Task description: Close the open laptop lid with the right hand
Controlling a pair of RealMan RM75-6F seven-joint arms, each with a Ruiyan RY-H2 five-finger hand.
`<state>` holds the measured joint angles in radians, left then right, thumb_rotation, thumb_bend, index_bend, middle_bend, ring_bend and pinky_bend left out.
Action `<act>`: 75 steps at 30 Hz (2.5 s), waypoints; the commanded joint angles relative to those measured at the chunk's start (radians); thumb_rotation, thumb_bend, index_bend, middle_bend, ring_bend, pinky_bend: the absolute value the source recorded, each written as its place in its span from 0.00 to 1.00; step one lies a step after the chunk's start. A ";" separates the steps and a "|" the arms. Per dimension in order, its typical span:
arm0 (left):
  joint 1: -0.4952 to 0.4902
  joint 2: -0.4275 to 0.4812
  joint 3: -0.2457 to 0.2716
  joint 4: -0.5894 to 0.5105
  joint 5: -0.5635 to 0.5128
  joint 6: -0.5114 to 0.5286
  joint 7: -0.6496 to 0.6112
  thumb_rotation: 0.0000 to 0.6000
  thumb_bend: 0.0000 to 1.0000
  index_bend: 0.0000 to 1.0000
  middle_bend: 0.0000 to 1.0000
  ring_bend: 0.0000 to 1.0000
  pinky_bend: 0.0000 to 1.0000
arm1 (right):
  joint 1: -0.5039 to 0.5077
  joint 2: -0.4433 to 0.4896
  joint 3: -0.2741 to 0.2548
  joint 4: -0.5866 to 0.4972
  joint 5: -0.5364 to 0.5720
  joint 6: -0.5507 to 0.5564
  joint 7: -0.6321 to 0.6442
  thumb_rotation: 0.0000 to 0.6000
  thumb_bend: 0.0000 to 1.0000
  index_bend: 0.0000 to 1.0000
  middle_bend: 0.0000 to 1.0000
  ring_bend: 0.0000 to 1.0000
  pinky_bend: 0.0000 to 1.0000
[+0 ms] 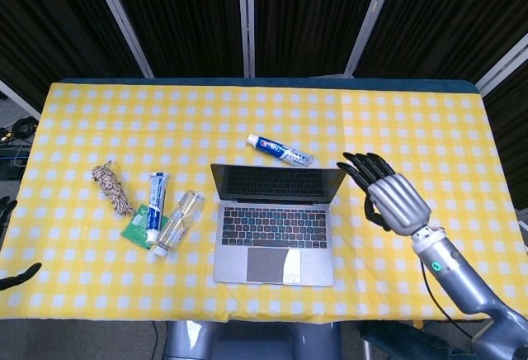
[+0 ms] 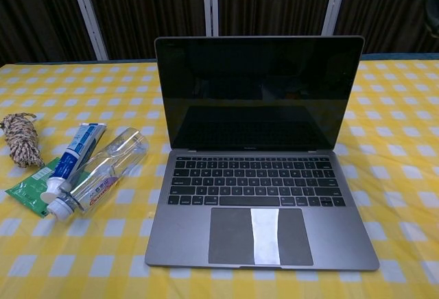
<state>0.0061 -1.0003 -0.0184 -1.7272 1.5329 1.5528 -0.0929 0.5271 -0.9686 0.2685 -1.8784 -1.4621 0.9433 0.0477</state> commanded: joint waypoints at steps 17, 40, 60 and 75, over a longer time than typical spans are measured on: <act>-0.019 -0.012 -0.008 0.017 -0.034 -0.035 0.007 1.00 0.00 0.00 0.00 0.00 0.00 | 0.342 -0.110 0.042 0.016 0.566 -0.222 -0.166 1.00 1.00 0.15 0.20 0.14 0.18; -0.019 -0.010 -0.004 0.014 -0.028 -0.029 0.003 1.00 0.00 0.00 0.00 0.00 0.00 | 0.368 -0.014 -0.003 -0.114 0.580 -0.272 -0.122 1.00 1.00 0.25 0.32 0.27 0.31; -0.017 -0.011 0.001 0.010 -0.019 -0.024 0.006 1.00 0.00 0.00 0.00 0.00 0.00 | 0.269 -0.046 -0.208 -0.224 0.061 -0.234 -0.324 1.00 1.00 0.21 0.29 0.27 0.31; -0.018 -0.012 0.004 0.010 -0.018 -0.027 0.009 1.00 0.00 0.00 0.00 0.00 0.00 | 0.256 -0.196 -0.350 0.020 -0.343 -0.156 -0.451 1.00 1.00 0.14 0.23 0.23 0.31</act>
<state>-0.0118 -1.0122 -0.0146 -1.7167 1.5146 1.5254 -0.0838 0.7819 -1.1409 -0.0540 -1.8972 -1.7604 0.7704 -0.3896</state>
